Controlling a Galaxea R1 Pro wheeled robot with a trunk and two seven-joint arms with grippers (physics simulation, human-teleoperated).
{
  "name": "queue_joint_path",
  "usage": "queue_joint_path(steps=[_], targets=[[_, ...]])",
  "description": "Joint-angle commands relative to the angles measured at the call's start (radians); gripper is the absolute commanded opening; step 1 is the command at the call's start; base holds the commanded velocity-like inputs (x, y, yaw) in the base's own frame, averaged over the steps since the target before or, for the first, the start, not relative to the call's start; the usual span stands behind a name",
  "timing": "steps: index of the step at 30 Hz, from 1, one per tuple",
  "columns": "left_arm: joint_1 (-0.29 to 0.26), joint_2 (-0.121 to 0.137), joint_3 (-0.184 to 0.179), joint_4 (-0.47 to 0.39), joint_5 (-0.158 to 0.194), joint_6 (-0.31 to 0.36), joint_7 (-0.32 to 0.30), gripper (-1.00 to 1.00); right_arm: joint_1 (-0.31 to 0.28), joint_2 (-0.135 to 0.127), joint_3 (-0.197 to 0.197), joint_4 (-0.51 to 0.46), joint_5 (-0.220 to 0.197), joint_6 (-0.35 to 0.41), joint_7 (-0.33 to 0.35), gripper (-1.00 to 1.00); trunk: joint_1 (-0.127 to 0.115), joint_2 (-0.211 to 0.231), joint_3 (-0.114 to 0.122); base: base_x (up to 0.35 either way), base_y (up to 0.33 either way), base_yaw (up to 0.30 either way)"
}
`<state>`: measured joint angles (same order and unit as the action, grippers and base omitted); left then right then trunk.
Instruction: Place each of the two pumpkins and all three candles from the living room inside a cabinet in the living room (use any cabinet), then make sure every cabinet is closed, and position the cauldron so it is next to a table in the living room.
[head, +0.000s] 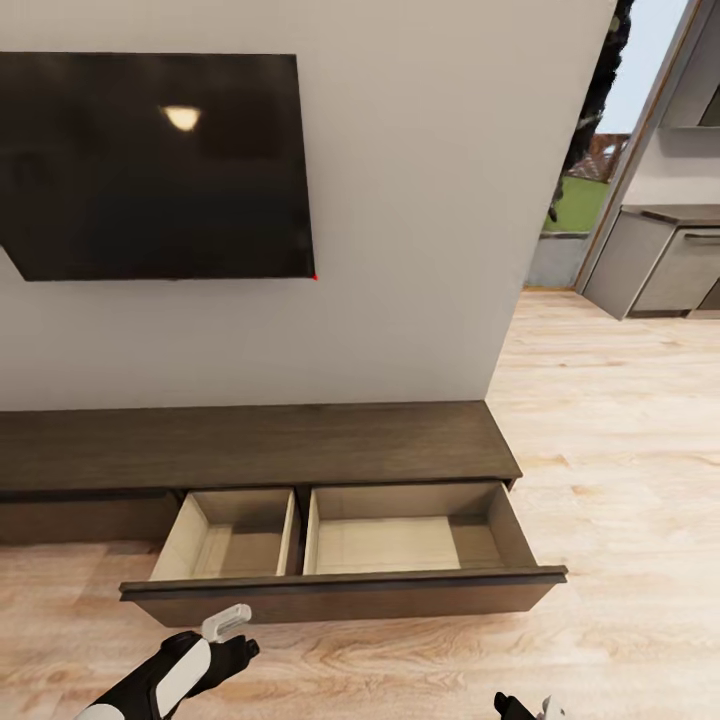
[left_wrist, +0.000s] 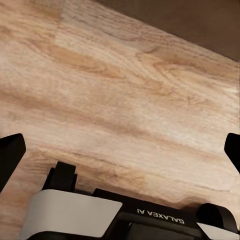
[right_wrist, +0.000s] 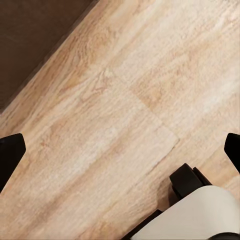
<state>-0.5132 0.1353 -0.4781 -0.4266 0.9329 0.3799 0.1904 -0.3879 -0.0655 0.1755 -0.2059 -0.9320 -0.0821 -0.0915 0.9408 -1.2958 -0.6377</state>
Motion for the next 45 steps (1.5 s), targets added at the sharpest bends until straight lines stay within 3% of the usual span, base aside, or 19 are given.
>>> queue_joint_path(steps=[1, 9, 23, 29, 45], targets=[[0.0, 0.001, -0.005, -0.003, 0.01, -0.001, 0.014, 1.0, 0.0, 0.0, 0.009, -0.001, -0.009, -0.003, -0.005, 1.0, -0.004, 0.007, 0.002, 0.0, 0.0, 0.0], [-0.001, -0.001, 0.003, -0.003, 0.01, -0.037, 0.106, 1.0, 0.0, 0.0, 0.01, -0.001, -0.008, -0.006, -0.004, 1.0, -0.035, 0.063, 0.027, 0.0, 0.0, 0.0], [-0.001, 0.0, 0.007, 0.029, 0.01, -0.065, 0.136, 1.0, 0.0, 0.0, 0.009, -0.003, -0.008, -0.023, 0.0, 1.0, -0.088, 0.161, 0.071, 0.0, 0.0, 0.0], [-0.001, 0.0, 0.006, 0.036, 0.01, -0.075, 0.136, 1.0, 0.0, 0.0, 0.012, -0.003, -0.008, -0.059, 0.003, 1.0, -0.088, 0.161, 0.071, 0.0, 0.0, 0.0], [-0.001, 0.0, 0.004, 0.035, 0.01, -0.118, 0.126, 1.0, 0.0, -0.002, 0.013, -0.003, -0.008, -0.064, 0.015, 1.0, -0.088, 0.161, 0.071, 0.0, 0.0, 0.0]])
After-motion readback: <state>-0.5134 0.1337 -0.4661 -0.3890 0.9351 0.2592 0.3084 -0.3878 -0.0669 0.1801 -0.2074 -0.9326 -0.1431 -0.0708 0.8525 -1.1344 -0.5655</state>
